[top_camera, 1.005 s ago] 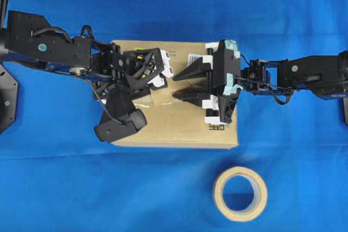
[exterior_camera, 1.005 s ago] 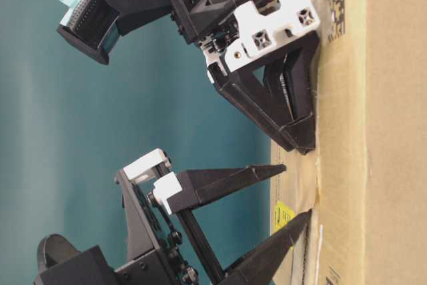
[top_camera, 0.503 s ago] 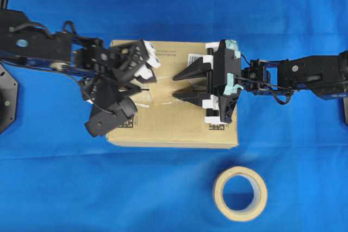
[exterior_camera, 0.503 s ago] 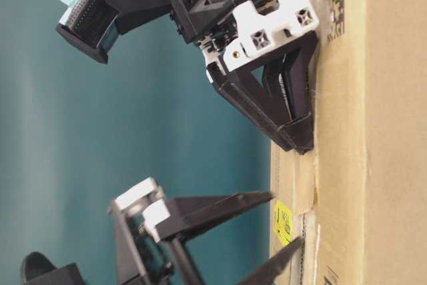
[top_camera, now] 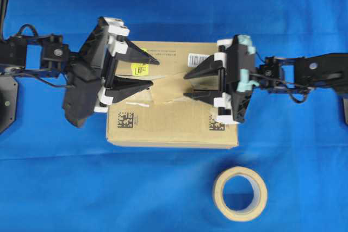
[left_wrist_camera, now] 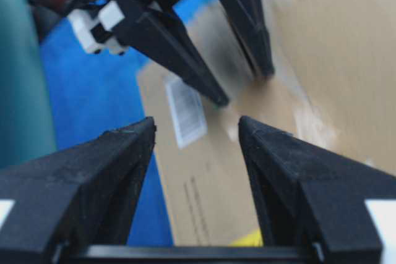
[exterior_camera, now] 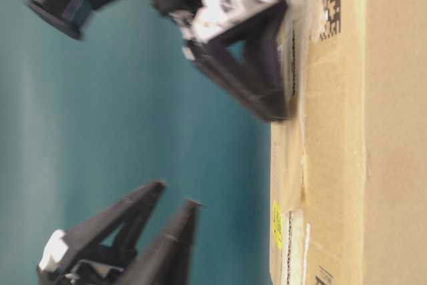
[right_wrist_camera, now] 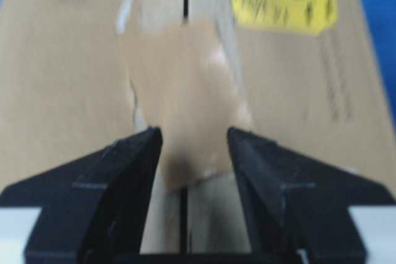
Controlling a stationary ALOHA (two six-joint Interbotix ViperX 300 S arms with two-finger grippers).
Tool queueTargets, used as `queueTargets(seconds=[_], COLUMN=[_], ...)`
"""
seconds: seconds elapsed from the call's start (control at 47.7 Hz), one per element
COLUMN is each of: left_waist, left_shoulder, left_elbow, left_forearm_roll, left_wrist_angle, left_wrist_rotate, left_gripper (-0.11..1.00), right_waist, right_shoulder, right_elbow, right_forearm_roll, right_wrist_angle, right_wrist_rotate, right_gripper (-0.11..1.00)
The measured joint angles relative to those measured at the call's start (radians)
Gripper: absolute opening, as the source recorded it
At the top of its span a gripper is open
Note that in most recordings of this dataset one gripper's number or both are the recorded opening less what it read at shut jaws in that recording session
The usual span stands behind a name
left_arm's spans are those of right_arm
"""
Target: Apply tape along the seams of the closed cardboard box to seal it securely.
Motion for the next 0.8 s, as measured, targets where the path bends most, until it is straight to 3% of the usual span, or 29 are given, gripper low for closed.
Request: queueTargets(seconds=[0.084, 0.251, 0.314, 0.566, 0.796], left_waist=[0.0, 0.0, -0.002, -0.02, -0.034], left_shoulder=[-0.011, -0.012, -0.005, 0.084, 0.206], left_elbow=[0.014, 0.046, 0.06, 0.092, 0.086], left_forearm_roll=[0.0, 0.0, 0.0, 0.0, 0.0], left_wrist_angle=[-0.043, -0.098, -0.129, -0.276, -0.314], left_wrist_rotate=[-0.124, -0.37, -0.425, -0.485, -0.523], left_gripper=[0.44, 0.08, -0.01, 0.0, 0.0], right_waist=[0.0, -0.014, -0.018, -0.02, -0.032], right_shoulder=[-0.029, -0.037, -0.037, 0.018, 0.12], right_elbow=[0.0, 0.0, 0.0, -0.04, -0.092], right_forearm_roll=[-0.002, -0.002, -0.002, -0.003, -0.003], right_wrist_angle=[-0.009, -0.057, -0.072, -0.094, -0.094], right_wrist_rotate=[-0.002, -0.005, -0.005, -0.005, -0.005], right_gripper=[0.46, 0.02, 0.0, 0.0, 0.0])
